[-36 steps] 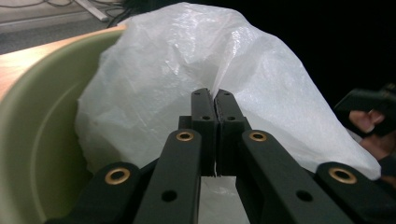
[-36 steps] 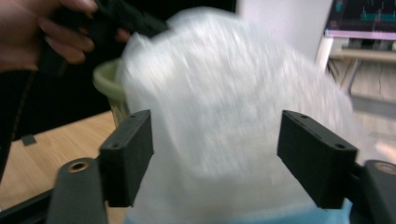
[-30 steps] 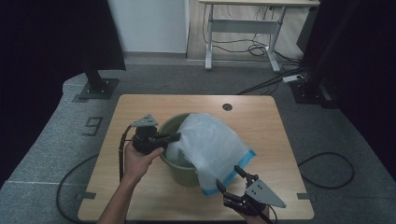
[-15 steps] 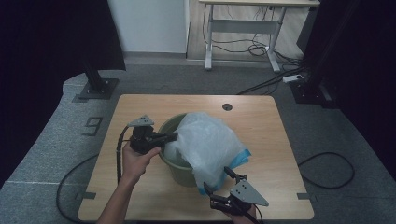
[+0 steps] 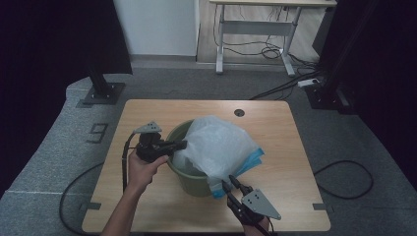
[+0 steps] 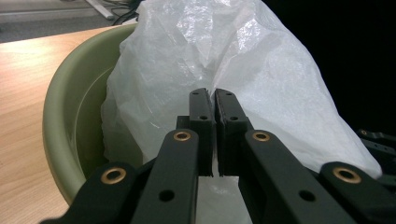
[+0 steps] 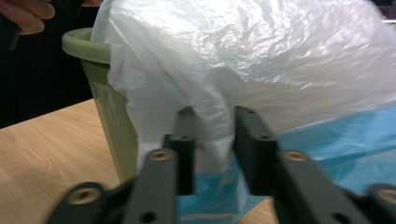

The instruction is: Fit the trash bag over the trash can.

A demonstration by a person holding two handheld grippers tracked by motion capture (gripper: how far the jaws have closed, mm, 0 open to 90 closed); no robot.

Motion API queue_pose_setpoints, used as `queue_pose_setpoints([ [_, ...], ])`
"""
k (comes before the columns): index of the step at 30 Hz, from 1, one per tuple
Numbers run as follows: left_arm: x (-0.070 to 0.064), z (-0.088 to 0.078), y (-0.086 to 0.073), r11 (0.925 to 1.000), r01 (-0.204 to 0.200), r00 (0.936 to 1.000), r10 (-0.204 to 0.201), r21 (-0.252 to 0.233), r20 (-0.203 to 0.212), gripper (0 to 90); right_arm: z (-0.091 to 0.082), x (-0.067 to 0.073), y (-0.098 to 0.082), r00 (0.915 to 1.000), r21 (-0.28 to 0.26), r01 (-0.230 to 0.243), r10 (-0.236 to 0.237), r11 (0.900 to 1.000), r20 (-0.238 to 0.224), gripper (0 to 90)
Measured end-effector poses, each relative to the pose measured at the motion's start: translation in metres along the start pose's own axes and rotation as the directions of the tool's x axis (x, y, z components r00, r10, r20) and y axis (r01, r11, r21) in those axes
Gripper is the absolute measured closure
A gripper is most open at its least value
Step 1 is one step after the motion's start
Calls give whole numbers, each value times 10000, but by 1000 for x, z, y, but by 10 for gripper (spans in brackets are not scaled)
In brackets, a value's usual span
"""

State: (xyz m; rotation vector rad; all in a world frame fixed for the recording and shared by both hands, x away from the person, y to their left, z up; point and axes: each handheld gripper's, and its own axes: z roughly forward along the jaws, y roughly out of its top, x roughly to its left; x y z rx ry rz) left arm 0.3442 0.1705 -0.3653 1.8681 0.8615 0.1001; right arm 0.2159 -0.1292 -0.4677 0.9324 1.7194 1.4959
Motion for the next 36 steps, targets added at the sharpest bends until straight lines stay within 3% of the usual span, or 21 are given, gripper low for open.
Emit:
queue_pose_setpoints([
  [5, -2, 0, 2, 10000, -70, 10000, 70, 7, 16, 862, -2, -4, 3, 9999, -70, -38, 39, 10000, 122, 866],
  [10, -4, -1, 3, 9998, -172, 9999, 172, -26, 0, 838, -8, -9, 13, 9999, -421, -56, 63, 9991, 144, 877],
  [15, -10, -5, 6, 9983, -497, 9988, 496, -294, -52, 747, -16, -14, 27, 9995, -853, -79, 105, 9963, 311, 876],
  [21, -28, -13, 11, 9922, -1103, 9927, 1070, -589, -551, 576, -23, -18, 45, 9989, -1249, -42, 100, 9922, 460, 876],
  [27, -42, -15, 16, 9897, -1332, 9906, 1312, -532, -381, 451, -21, -18, 55, 9984, -1114, 270, -213, 9934, 522, 869],
  [32, -52, -10, 18, 9870, -1546, 9880, 1543, -441, -103, 415, -15, -14, 62, 9976, -990, 546, -500, 9936, 480, 869],
  [36, -57, -7, 16, 9844, -1721, 9850, 1715, -356, -199, 395, -11, -10, 63, 9969, -966, 648, -600, 9932, 517, 869],
])
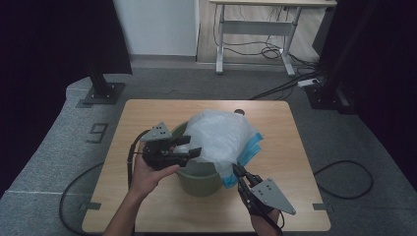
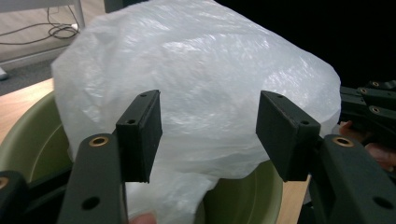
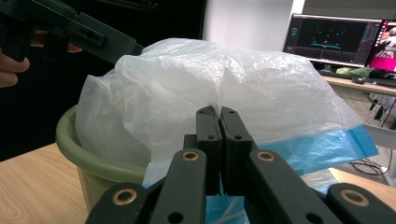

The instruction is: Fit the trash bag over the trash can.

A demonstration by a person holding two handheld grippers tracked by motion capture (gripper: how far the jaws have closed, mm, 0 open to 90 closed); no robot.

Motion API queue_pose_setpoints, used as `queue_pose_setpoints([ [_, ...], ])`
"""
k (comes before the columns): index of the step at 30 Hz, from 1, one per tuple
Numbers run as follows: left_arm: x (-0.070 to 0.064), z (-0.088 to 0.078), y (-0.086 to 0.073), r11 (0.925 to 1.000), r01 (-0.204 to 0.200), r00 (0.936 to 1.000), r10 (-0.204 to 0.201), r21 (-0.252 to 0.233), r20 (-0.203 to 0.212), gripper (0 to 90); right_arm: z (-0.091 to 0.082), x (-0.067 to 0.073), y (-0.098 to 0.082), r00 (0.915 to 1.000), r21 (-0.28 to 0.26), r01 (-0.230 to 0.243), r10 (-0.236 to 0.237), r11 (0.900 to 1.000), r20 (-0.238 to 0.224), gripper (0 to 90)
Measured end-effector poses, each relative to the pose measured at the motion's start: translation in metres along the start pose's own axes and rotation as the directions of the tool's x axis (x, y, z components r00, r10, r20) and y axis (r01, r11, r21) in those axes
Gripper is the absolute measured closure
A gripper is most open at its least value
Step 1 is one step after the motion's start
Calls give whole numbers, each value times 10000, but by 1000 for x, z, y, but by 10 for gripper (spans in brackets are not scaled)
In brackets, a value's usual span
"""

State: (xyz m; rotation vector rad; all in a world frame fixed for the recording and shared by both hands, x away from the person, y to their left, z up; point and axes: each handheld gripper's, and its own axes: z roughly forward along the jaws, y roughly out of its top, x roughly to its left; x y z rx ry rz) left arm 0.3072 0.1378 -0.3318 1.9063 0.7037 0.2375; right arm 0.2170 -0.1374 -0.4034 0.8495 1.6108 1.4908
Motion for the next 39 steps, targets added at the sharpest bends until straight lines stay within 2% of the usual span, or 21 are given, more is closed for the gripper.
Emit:
queue_pose_setpoints([
  [7, -6, 0, 0, 9999, -107, 9996, 108, -14, 272, 370, 7, 4, 0, 9998, 228, 97, -93, 9997, -157, 869],
  [14, -13, 8, -4, 9995, -191, 9993, 182, 248, 334, 312, 11, 10, 0, 9995, 377, 181, -172, 9991, -260, 869],
  [23, -18, 10, -8, 9987, -407, 9966, 385, 299, 732, 259, 17, 13, -2, 9990, 634, 223, -197, 9977, -401, 869],
  [28, -24, 6, -7, 9979, -595, 9955, 576, 243, 752, 257, 17, 13, -2, 9992, 756, 181, -154, 9970, -362, 869],
  [34, -31, 9, -6, 9960, -831, 9949, 809, 341, 610, 259, 16, 15, 1, 9992, 597, 265, -246, 9979, -327, 870],
  [37, -32, 13, -6, 9946, -934, 9949, 915, 455, 421, 297, 16, 17, 2, 9990, 537, 275, -255, 9982, -378, 870],
  [39, -30, 16, -8, 9951, -899, 9951, 880, 416, 459, 351, 15, 17, 2, 9989, 526, 269, -248, 9983, -409, 870],
])
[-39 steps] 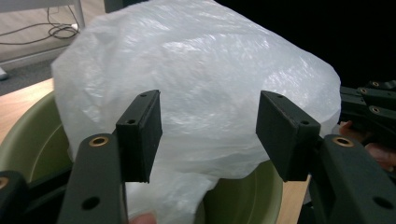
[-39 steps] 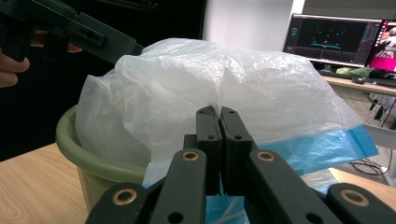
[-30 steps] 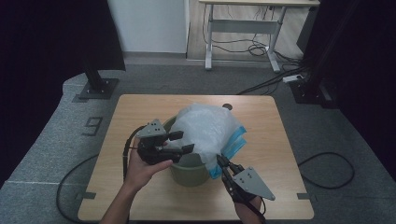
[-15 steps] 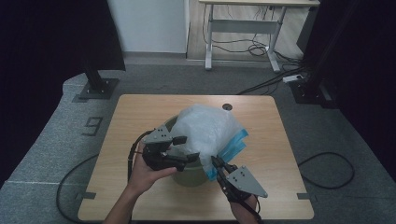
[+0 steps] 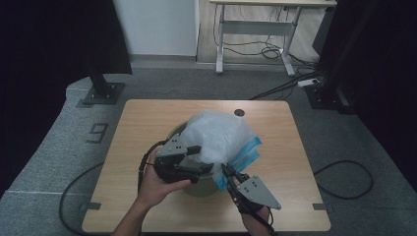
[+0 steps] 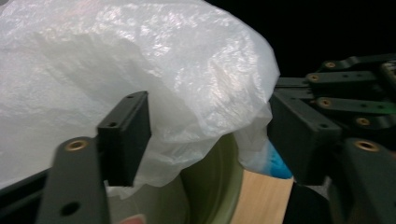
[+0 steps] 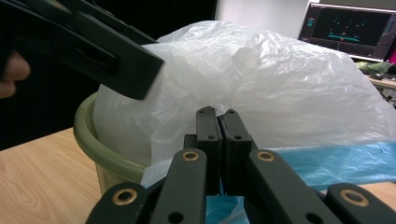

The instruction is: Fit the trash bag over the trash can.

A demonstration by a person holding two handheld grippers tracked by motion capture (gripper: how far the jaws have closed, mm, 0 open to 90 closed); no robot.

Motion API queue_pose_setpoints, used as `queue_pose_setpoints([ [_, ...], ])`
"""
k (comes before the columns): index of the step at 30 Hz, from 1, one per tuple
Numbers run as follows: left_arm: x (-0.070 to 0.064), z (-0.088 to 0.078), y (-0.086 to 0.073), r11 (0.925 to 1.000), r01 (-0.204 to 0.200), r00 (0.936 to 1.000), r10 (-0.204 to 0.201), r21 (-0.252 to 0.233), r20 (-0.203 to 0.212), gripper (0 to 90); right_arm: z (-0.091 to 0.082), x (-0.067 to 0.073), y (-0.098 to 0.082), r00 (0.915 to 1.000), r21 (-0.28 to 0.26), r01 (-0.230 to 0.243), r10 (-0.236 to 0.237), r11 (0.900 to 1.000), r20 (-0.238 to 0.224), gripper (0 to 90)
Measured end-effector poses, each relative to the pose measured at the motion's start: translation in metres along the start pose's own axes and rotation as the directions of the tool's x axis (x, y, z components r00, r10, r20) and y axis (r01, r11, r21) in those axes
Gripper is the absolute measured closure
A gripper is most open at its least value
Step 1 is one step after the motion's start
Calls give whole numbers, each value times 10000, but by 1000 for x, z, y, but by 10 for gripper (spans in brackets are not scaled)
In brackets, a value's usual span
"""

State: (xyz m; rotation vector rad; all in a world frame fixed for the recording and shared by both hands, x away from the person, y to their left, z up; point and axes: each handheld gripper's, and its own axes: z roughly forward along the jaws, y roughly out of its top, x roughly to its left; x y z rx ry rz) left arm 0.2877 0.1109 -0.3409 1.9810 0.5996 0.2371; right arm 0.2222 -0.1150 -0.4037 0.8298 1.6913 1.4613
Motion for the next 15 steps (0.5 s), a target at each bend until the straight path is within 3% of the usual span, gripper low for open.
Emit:
queue_pose_setpoints([
  [8, 5, 4, -5, 10000, -23, 9980, 25, -34, 639, 754, -1, -2, 0, 9994, -76, -165, 162, 9998, -318, 842],
  [13, 12, 5, -6, 9993, 308, 9959, -290, -193, 852, 862, -2, -4, -1, 9988, -121, -270, 264, 9996, -421, 709],
  [15, 16, 3, -7, 9980, 456, 9975, -431, -433, 559, 881, -5, -5, -2, 9978, -347, -440, 422, 9984, -507, 628],
])
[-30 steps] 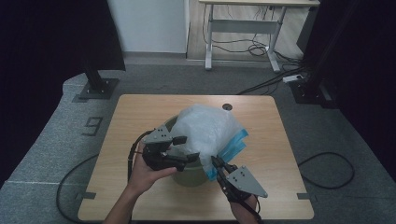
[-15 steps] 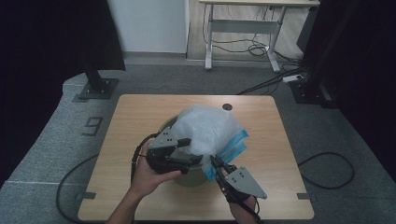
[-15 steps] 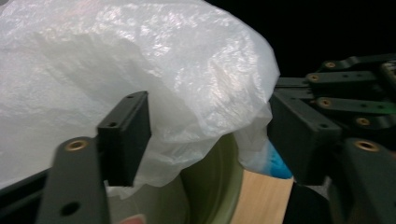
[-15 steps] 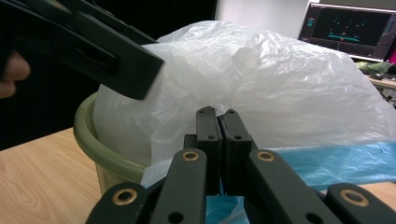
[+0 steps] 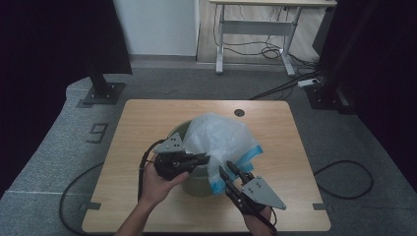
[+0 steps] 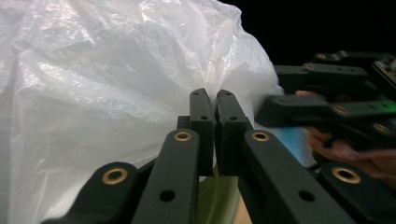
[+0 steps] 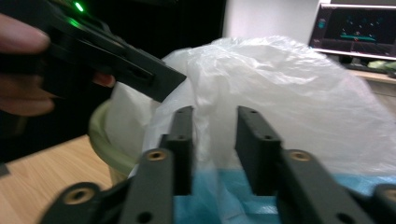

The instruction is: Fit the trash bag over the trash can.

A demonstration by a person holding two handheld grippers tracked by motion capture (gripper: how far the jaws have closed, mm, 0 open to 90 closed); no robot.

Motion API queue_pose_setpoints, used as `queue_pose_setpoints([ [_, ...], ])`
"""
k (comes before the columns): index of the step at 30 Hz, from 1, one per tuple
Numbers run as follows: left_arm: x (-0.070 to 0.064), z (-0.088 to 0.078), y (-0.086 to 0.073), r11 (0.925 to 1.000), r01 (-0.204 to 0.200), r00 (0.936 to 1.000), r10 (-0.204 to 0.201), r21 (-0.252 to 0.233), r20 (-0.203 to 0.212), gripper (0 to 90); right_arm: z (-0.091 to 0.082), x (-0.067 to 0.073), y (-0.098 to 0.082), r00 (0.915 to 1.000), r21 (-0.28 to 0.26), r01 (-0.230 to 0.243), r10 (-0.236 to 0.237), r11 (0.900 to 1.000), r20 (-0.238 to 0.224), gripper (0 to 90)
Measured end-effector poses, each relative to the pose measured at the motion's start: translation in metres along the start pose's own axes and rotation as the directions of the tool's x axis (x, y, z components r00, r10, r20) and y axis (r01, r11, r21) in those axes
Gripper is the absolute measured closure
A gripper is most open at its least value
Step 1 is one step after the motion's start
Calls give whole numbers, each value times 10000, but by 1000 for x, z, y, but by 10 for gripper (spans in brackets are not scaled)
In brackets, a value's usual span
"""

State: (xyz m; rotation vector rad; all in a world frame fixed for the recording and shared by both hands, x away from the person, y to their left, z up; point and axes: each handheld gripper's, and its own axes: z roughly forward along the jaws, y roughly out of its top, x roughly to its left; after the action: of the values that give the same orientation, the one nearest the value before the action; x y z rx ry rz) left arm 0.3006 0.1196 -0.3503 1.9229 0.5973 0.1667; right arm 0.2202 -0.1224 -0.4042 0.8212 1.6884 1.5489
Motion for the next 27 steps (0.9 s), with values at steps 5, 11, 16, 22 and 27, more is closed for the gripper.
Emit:
queue_pose_setpoints([
  [5, 14, -3, -4, 9977, 565, 9982, -571, -361, -156, 894, -18, -3, -3, 9997, -278, -241, 242, 9993, 17, 525],
  [11, 20, -3, -5, 9953, 869, 9960, -877, -425, -176, 895, -33, -3, -16, 9987, -229, -484, 480, 9986, -143, 480],
  [16, 22, -1, -3, 9952, 903, 9957, -909, -372, -152, 895, -38, 1, -21, 9989, -142, -256, 250, 9996, -400, 459],
  [22, 22, 0, -3, 9956, 904, 9958, -907, -234, -126, 894, -32, 3, -24, 9986, 106, -170, 175, 9998, -492, 451],
  [27, 26, 0, -2, 9951, 966, 9952, -969, -207, -147, 893, -27, 3, -23, 9991, 42, 196, -194, 9998, -379, 442],
])
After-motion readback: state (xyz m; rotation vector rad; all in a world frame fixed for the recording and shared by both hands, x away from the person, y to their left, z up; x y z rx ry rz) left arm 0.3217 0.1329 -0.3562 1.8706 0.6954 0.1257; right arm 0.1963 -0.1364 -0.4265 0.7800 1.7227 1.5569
